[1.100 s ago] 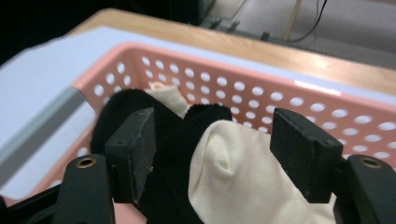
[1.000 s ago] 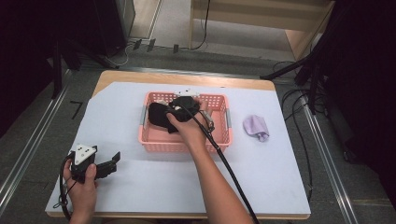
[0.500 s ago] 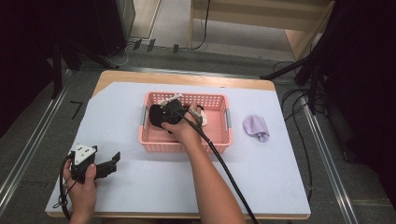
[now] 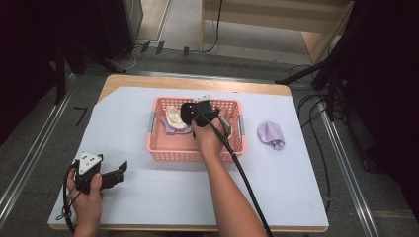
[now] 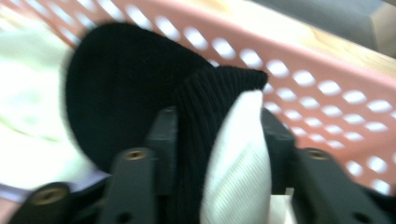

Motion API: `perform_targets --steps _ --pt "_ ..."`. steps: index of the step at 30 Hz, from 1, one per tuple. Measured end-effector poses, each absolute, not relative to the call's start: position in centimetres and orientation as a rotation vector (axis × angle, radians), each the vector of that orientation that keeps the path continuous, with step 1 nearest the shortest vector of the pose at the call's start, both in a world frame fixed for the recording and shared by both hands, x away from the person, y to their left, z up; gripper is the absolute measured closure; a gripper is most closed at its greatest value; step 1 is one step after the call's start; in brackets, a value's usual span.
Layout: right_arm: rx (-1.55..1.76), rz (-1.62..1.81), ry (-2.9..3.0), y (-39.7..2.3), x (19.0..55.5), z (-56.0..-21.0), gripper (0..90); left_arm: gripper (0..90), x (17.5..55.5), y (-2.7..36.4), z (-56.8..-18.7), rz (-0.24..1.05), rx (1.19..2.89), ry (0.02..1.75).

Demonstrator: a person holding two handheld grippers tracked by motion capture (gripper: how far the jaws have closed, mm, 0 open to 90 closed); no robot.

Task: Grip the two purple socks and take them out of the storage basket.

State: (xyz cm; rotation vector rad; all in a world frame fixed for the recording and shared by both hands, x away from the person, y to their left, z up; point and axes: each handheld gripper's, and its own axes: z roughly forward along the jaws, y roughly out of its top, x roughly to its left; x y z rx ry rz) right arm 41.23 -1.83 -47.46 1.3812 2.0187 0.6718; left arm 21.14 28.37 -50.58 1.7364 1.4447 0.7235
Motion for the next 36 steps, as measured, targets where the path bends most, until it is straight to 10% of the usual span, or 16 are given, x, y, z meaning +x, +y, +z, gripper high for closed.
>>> perform_targets --steps 3,8,14,26,31,36 --pt "1.306 0.805 1.96 -1.3 40.6 -46.5 44.0 14.0 21.2 28.4 -50.6 0.726 1.732 1.447" --pt "1.238 1.184 2.082 1.4 38.7 -44.8 73.7 13.9 21.2 28.4 -50.6 0.725 1.733 1.447" --pt "1.132 0.994 2.427 4.0 39.2 -47.0 84.0 13.9 21.1 28.4 -50.6 0.726 1.728 1.448" --pt "1.035 0.797 2.538 5.4 39.3 -49.2 51.6 13.9 21.1 28.4 -50.6 0.726 1.727 1.45" --pt "1.039 0.707 2.481 5.1 39.3 -48.6 85.5 14.0 21.1 28.4 -50.6 0.727 1.728 1.451" --pt "1.02 0.999 2.454 4.3 38.7 -46.8 86.3 14.0 21.1 28.4 -50.6 0.725 1.73 1.449"
